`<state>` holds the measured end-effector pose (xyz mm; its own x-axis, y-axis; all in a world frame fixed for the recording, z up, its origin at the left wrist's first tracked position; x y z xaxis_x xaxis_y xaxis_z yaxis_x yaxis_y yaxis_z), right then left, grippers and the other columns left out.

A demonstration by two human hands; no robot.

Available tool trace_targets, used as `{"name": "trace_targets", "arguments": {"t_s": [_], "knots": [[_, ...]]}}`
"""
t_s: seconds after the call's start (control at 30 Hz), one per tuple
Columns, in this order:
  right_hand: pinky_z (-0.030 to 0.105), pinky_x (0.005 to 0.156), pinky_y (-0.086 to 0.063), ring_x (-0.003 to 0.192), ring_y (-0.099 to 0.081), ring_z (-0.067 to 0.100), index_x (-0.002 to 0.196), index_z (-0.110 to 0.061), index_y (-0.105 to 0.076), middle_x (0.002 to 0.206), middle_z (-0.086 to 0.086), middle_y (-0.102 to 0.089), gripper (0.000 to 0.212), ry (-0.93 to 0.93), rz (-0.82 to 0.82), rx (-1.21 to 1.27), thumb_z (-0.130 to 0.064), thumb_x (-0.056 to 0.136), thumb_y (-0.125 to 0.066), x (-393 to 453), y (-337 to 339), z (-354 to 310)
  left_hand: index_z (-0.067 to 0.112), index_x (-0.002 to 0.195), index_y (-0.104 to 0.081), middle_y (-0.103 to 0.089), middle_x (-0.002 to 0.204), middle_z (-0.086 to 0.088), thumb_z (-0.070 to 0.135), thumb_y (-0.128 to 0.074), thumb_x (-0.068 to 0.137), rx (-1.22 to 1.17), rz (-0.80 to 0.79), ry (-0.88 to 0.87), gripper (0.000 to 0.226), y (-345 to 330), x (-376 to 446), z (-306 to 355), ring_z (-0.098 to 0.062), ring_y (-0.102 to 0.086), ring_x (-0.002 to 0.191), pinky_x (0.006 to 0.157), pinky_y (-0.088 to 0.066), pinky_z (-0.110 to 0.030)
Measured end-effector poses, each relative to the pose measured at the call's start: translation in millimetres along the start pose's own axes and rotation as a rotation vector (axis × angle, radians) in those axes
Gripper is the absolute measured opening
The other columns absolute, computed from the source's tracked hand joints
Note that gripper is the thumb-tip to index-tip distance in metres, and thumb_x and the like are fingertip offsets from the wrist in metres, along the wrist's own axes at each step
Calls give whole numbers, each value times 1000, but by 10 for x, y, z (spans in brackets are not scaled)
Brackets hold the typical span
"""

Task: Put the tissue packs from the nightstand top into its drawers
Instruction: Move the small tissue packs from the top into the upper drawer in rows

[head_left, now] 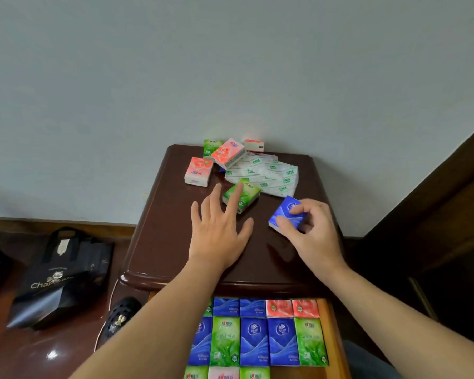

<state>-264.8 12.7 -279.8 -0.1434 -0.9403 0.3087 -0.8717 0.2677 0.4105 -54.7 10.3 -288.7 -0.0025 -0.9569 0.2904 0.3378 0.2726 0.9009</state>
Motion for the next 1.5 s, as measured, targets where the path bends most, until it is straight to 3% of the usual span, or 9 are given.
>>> {"name": "trace_targets", "arguments": {"t_s": [0.07, 0.17, 0.27, 0.53, 0.77, 1.0, 1.23, 1.4, 1.5], "knots": [[37, 90, -59, 101, -69, 12, 101, -29, -61, 116, -7, -59, 34, -60, 25, 3, -27, 80, -88, 12, -2, 15, 30, 162, -24, -28, 164, -14, 51, -50, 99, -51, 66, -9, 71, 22, 37, 21, -31, -34, 147, 122, -27, -51], [22, 83, -60, 99, -70, 1, 120, -35, -56, 118, -17, -63, 53, -131, 11, 43, -27, 79, -90, 30, -19, 3, 16, 155, -41, -39, 157, -15, 41, -59, 98, -73, 147, -35, 64, 45, 111, 69, -32, -42, 142, 117, -36, -46], [18, 80, -60, 98, -71, -3, 126, -37, -60, 112, -19, -70, 52, -155, -25, 50, -32, 82, -87, 27, -11, 29, 14, 156, -39, -42, 155, -14, 44, -59, 99, -62, 137, -32, 68, 6, 216, 75, -31, -42, 142, 118, -35, -44], [42, 83, -64, 100, -72, 8, 116, -33, -67, 113, -12, -71, 19, -216, 6, 32, -33, 98, -68, 52, -14, 8, 9, 155, -36, -54, 134, -12, 30, -61, 99, -134, 96, -40, 65, -9, 173, 95, -31, -53, 118, 103, -45, -41], [32, 95, -59, 101, -70, 6, 146, -16, -55, 121, -1, -70, 76, -423, -45, 172, -25, 80, -91, -77, 49, -214, 8, 154, -34, -51, 132, -8, 13, -72, 86, -446, 73, 80, 78, 232, -569, 96, -23, -45, 114, 106, -41, -40], [43, 82, -66, 92, -80, 16, 130, -20, -66, 108, -1, -79, 56, -642, -128, 429, -19, 80, -91, -993, 401, -327, 4, 153, -38, -48, 133, -10, 4, -71, 88, -486, 133, 124, 73, 444, -1514, 192, -23, -43, 122, 107, -31, -29], [45, 64, -66, 94, -77, 22, 131, -20, -59, 118, -1, -72, 45, -767, -230, 166, -25, 92, -81, -2115, 670, -47, 6, 151, -42, -53, 140, -9, 10, -72, 92, -478, 64, 174, 67, 504, -2474, 422, -29, -48, 130, 110, -35, -35], [44, 87, -62, 95, -70, 17, 132, -11, -57, 104, -2, -69, 54, -721, -270, -88, -16, 86, -85, -2414, 489, 98, 7, 159, -30, -46, 152, -7, 19, -66, 99, -414, -68, 117, 70, 514, -2723, 499, -24, -42, 142, 119, -35, -37], [32, 77, -56, 99, -71, 18, 129, -13, -58, 113, 2, -73, 56, -728, -274, -219, -23, 83, -88, -2447, 427, 147, 7, 159, -28, -43, 154, -8, 20, -64, 101, -383, -86, 130, 70, 518, -2765, 491, -22, -39, 144, 120, -35, -34]]}}
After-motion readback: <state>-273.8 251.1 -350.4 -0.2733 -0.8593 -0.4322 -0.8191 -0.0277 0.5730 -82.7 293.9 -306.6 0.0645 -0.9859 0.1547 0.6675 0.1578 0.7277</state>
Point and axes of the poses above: each hand's wrist, its own x-axis towards the middle knuckle, its own y-axis out of the back of the hand, z = x × y, the point moved 2 cm from there along x, towards the middle knuckle
